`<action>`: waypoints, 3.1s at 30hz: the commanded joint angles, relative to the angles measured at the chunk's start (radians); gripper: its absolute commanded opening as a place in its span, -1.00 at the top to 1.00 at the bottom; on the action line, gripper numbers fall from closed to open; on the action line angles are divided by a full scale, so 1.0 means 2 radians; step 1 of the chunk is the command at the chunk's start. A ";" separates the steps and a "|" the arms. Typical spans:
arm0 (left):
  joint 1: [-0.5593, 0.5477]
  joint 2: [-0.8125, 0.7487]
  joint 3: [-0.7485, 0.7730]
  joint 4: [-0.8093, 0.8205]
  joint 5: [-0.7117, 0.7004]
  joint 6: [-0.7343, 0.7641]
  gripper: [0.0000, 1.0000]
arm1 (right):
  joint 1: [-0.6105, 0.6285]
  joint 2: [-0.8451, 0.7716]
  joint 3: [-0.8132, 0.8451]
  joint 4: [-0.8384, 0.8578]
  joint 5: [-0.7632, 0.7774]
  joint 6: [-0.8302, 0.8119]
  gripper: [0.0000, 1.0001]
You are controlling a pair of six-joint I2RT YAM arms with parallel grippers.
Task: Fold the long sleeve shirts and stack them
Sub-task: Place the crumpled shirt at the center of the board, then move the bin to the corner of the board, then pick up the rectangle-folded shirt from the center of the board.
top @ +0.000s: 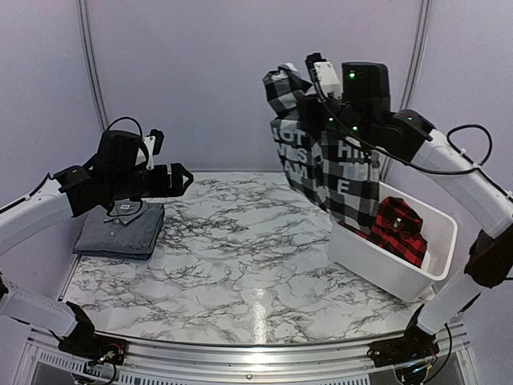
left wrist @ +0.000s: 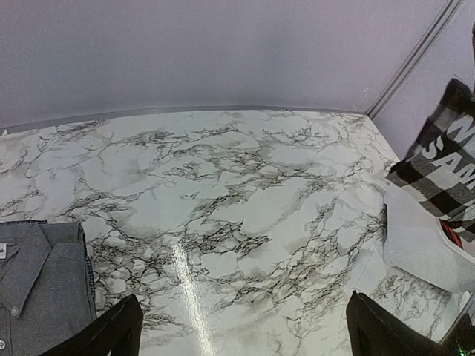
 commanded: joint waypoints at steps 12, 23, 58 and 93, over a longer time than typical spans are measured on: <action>0.054 -0.063 -0.030 -0.075 -0.018 -0.061 -0.98 | 0.171 0.107 -0.136 0.145 0.002 0.000 0.18; 0.065 0.020 -0.051 -0.038 0.115 -0.045 -0.98 | 0.110 0.048 -0.248 0.095 -0.012 0.147 -0.40; 0.030 0.190 -0.012 0.000 0.152 -0.082 -0.98 | -0.161 0.091 -0.363 0.129 -0.086 0.153 0.04; 0.030 0.213 0.039 0.000 0.168 -0.061 0.03 | -0.240 0.212 -0.188 0.106 -0.097 0.110 -0.30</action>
